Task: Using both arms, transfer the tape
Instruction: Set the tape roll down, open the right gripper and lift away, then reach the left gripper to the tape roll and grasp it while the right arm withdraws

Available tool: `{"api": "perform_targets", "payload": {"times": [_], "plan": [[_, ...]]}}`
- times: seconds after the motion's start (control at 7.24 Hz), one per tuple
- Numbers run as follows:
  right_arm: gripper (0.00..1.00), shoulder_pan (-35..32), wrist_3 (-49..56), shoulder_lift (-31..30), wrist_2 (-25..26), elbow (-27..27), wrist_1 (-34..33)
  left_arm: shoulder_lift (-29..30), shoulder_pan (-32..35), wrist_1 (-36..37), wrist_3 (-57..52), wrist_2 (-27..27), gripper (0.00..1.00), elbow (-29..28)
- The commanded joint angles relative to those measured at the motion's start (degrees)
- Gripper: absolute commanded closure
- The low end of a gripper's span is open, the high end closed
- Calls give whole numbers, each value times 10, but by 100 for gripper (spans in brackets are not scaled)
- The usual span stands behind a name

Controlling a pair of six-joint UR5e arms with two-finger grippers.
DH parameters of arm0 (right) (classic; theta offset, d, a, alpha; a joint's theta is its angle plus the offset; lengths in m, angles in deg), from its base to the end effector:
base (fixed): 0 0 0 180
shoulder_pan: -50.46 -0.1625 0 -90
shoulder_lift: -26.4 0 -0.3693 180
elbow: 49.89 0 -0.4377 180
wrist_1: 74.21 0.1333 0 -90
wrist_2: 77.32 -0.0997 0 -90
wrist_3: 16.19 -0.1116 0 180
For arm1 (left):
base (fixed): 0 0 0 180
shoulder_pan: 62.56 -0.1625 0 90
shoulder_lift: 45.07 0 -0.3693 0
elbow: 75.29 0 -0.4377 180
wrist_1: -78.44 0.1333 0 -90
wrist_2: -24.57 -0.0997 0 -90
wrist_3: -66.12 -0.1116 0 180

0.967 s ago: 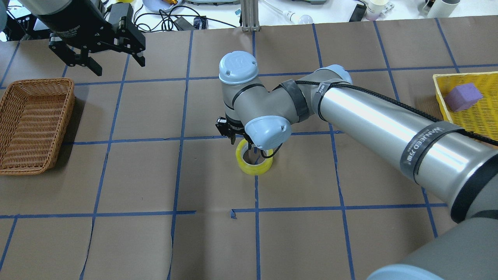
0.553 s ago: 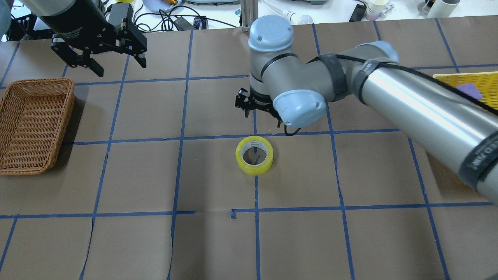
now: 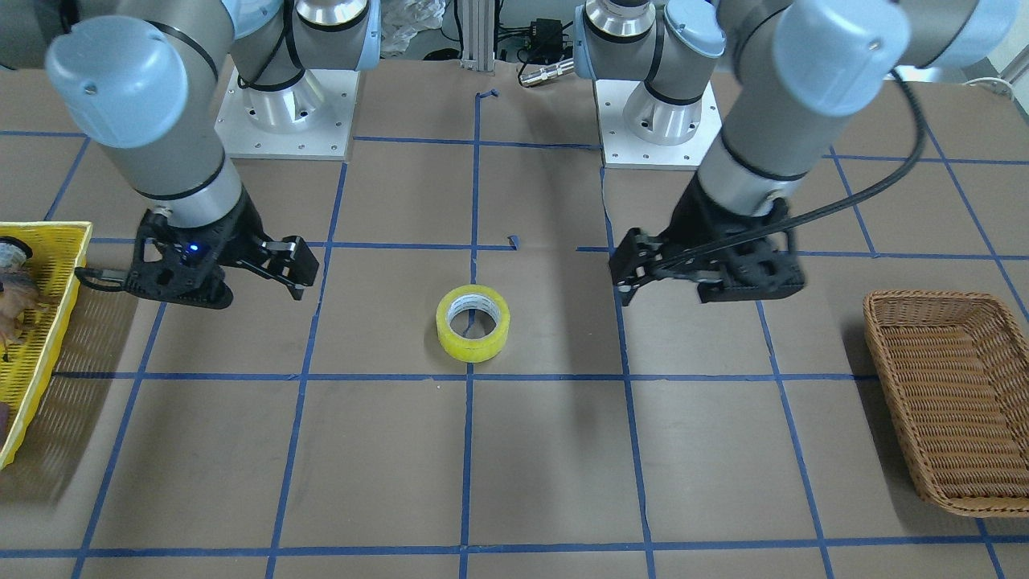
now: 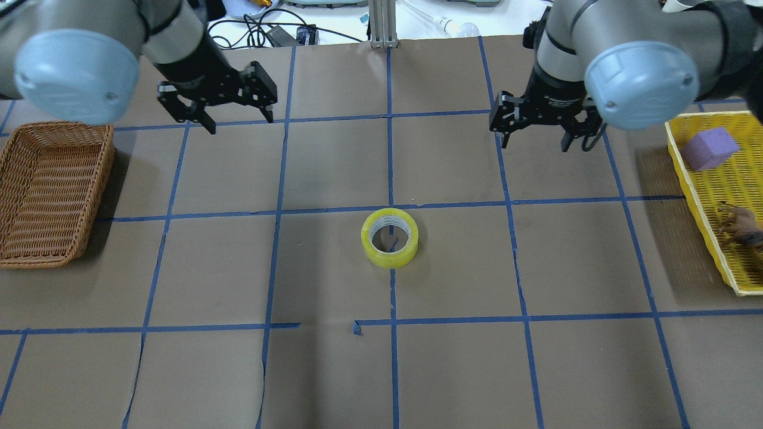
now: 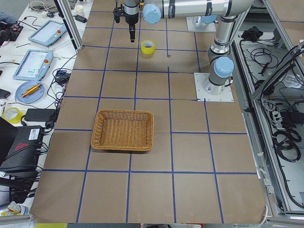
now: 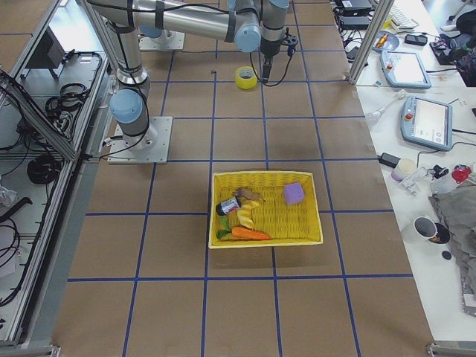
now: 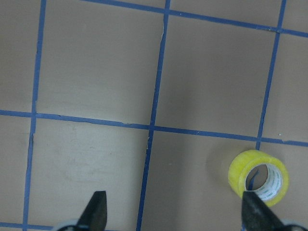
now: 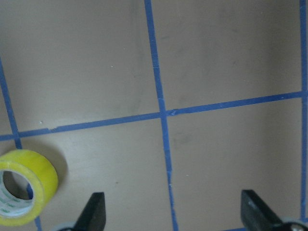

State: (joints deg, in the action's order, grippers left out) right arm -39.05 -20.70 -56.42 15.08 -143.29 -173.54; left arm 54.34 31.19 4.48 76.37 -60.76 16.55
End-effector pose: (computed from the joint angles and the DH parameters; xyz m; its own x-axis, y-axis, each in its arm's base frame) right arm 0.1237 -0.5747 0.3349 -0.9953 0.0862 0.0435 0.0871 0.9960 0.0185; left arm -0.1812 -0.5877 0.3389 -0.9898 -0.1061 0.0947 -0.1128 0.9913 -0.0677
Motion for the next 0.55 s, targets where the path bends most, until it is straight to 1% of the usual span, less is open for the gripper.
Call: {"api": "perform_targets", "payload": {"times": [0.0,0.14,0.28,0.41], "plan": [[0,23,73,-34,42,6,-6,19,115,108,101,-5,0,91],[0,23,72,-39,42,-2,10,26,143,139,113,-7,0,103],[0,17,70,-45,31,1,42,37,150,143,120,-7,1,118],[0,0,70,-54,30,0,45,58,150,189,121,-13,3,145]]}}
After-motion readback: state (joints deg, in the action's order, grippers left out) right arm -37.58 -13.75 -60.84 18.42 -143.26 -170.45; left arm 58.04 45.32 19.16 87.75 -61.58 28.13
